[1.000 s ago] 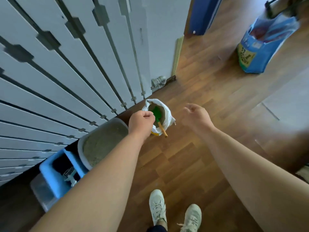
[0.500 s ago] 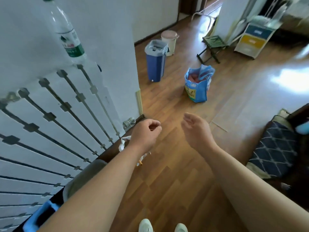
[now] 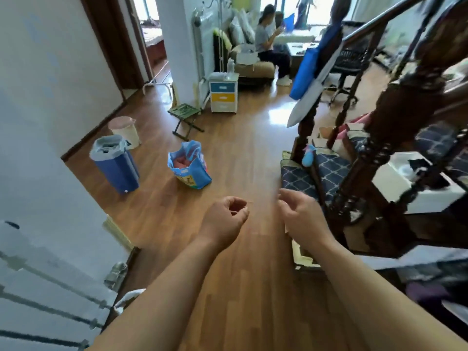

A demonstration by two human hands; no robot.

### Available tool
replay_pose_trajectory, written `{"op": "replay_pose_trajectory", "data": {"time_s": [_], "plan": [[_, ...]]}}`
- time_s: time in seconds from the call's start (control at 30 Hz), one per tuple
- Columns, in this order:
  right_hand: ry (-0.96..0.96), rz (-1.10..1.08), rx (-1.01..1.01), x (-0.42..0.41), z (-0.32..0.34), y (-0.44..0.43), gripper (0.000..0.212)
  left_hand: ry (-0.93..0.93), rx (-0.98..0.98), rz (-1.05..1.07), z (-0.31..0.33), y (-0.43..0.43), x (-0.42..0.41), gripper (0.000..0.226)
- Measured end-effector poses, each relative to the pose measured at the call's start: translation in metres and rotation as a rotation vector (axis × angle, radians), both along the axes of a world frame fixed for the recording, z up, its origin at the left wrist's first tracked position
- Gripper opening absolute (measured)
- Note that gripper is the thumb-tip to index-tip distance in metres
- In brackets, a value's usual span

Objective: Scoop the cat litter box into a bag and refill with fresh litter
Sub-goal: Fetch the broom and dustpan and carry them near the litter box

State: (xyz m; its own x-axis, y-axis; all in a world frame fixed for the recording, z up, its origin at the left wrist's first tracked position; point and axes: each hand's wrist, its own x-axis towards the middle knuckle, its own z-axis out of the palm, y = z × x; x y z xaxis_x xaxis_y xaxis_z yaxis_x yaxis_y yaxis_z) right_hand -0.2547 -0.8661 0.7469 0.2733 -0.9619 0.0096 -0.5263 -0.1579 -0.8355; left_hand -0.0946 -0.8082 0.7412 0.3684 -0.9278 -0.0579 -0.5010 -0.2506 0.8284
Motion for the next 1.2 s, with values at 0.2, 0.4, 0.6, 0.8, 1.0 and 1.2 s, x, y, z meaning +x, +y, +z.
{"op": "replay_pose_trajectory", "data": {"time_s": [0.2, 0.4, 0.6, 0.8, 1.0, 1.2], "plan": [[-0.014, -0.318, 0.003, -0.114, 0.015, 0.027, 0.039, -0.052, -0.04, -0.292, 0.014, -0.023, -0.102, 0.023], [-0.016, -0.607, -0.033, -0.234, 0.025, 0.054, 0.037, 0.015, -0.027, -0.545, 0.027, -0.04, -0.227, 0.018], [-0.025, -0.826, -0.053, -0.369, 0.03, 0.073, 0.036, -0.019, -0.034, -0.749, 0.035, -0.054, -0.372, 0.024], [0.036, -0.927, -0.039, -0.498, 0.029, 0.075, 0.036, -0.027, -0.029, -0.833, 0.028, -0.069, -0.507, 0.016], [0.076, -0.986, -0.003, -0.606, 0.019, 0.066, 0.037, -0.031, -0.022, -0.881, 0.018, -0.089, -0.612, 0.014], [0.069, -1.003, 0.041, -0.676, 0.004, 0.026, 0.038, -0.056, 0.018, -0.889, 0.009, -0.128, -0.679, 0.018]]}}
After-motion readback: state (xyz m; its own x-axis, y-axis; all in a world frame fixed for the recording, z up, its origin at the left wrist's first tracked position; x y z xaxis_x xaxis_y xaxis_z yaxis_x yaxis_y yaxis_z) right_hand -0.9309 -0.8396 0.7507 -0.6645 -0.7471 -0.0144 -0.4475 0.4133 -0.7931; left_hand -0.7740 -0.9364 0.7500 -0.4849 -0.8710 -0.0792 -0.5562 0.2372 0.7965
